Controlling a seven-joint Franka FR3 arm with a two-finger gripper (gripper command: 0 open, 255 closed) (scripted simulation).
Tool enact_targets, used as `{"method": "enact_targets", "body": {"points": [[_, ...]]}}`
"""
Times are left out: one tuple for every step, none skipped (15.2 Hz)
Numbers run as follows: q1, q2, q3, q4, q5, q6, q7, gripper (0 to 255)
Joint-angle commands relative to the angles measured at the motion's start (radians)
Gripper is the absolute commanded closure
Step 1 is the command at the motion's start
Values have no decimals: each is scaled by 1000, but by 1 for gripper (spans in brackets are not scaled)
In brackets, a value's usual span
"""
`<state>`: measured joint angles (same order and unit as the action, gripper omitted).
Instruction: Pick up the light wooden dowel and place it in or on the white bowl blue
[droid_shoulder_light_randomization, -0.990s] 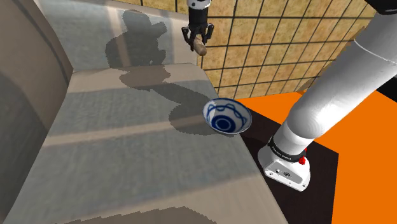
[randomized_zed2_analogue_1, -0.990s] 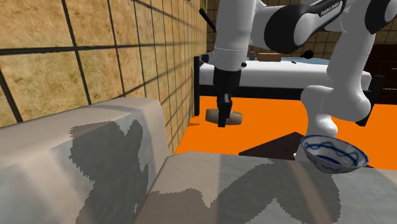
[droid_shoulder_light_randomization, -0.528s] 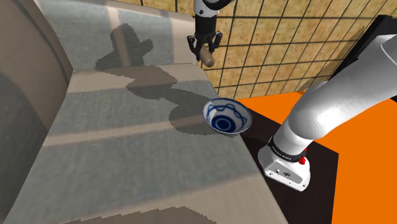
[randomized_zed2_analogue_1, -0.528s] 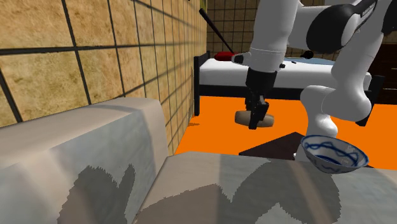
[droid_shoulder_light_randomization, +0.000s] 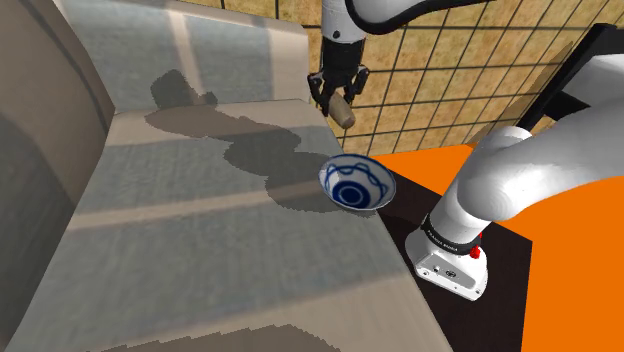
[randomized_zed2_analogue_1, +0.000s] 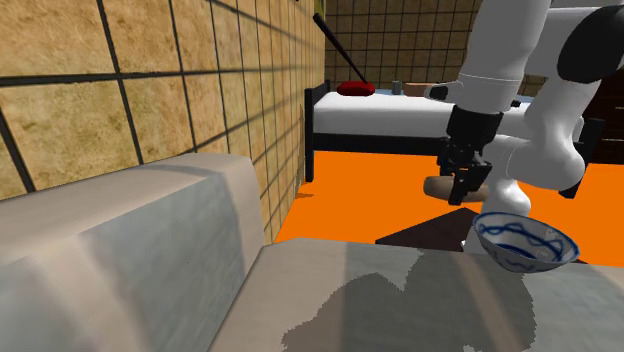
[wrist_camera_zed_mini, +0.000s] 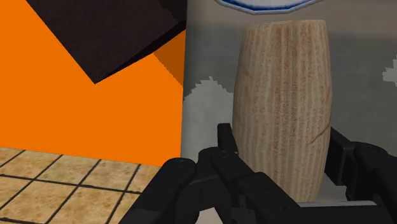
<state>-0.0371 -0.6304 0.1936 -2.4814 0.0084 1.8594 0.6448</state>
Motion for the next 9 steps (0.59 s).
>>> {"method": "enact_targets", "body": {"points": [[23, -65, 19, -46, 23, -21, 25, 255], [36, -98, 30, -64, 36, -35, 39, 255], [50, -130, 42, -82, 49, -50, 54, 255], [64, -161, 54, -98, 64, -66, 69, 255], [79, -192, 67, -113, 79, -82, 85, 255], [94, -223, 80, -127, 94, -99, 102, 255], [110, -252, 94, -140, 110, -117, 119, 255], [126, -281, 108, -151, 126, -135, 137, 255], [143, -309, 123, -161, 143, -153, 156, 255]]}}
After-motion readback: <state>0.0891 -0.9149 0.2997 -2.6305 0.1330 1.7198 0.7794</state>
